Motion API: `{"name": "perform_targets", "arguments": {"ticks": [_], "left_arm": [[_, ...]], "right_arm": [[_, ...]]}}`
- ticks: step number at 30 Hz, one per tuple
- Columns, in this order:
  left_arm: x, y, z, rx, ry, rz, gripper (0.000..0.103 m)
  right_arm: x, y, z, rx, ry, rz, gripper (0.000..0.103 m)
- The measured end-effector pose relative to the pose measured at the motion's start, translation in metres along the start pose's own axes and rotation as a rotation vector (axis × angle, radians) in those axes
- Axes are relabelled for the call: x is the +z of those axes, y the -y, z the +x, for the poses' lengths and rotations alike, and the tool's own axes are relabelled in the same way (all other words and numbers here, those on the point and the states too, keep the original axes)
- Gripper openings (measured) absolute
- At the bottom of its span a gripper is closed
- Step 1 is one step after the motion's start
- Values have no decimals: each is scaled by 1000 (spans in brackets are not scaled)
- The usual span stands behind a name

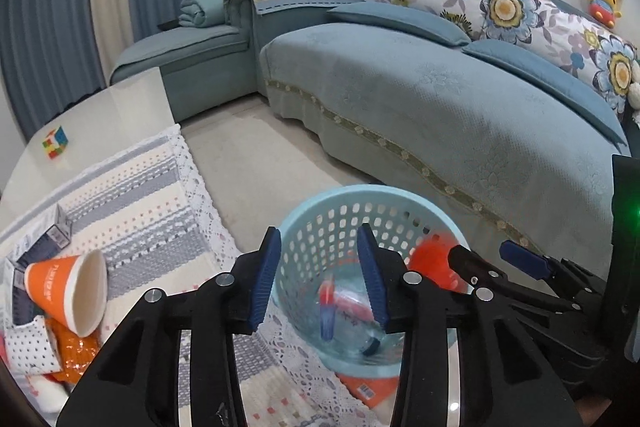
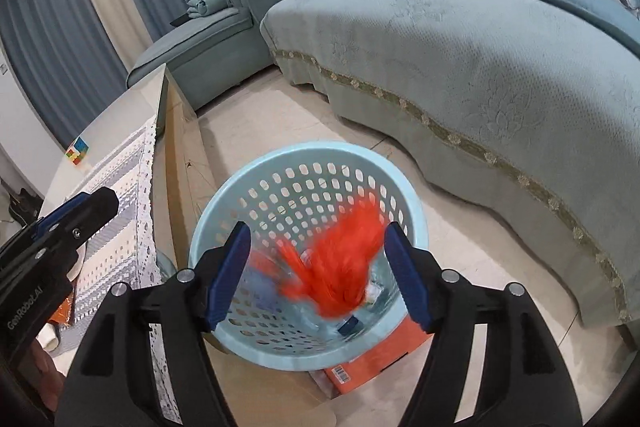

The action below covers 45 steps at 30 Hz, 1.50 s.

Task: Collect trash
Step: 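Carry the red bag over the blue basket and open the right tool, then return both tools to the table toward the remaining trash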

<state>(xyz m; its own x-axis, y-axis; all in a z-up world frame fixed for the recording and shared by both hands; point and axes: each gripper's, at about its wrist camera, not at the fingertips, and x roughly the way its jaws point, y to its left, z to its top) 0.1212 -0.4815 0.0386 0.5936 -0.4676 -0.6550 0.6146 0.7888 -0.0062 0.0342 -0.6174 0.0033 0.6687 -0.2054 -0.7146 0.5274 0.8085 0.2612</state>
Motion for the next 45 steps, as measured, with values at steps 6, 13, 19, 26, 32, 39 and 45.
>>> {"name": "perform_targets", "arguments": {"ticks": [6,13,19,26,32,39,45], "left_arm": [[0,-12,-23,27,36,23,37],[-9,-63,-71,79,83,-44,51],[-34,-136,-121,196,99,-133,72],[-65,-221,-183,321,93,-161,92],[-110,-294,-220,379,68,-297,95],[-162,-338,-222,460,10,-298,95],[-189,-383,-215,477,-59,-316,95]], "right_arm": [[9,-14,-8,33,32,-1,65],[3,-43,-13,46,39,-104,70],[-6,-77,-17,105,29,-170,96],[-32,-143,-39,211,64,-380,96],[-50,-192,-62,386,95,-415,96],[-66,-238,-63,527,26,-364,96],[-76,-288,-46,537,-35,-378,96]]}}
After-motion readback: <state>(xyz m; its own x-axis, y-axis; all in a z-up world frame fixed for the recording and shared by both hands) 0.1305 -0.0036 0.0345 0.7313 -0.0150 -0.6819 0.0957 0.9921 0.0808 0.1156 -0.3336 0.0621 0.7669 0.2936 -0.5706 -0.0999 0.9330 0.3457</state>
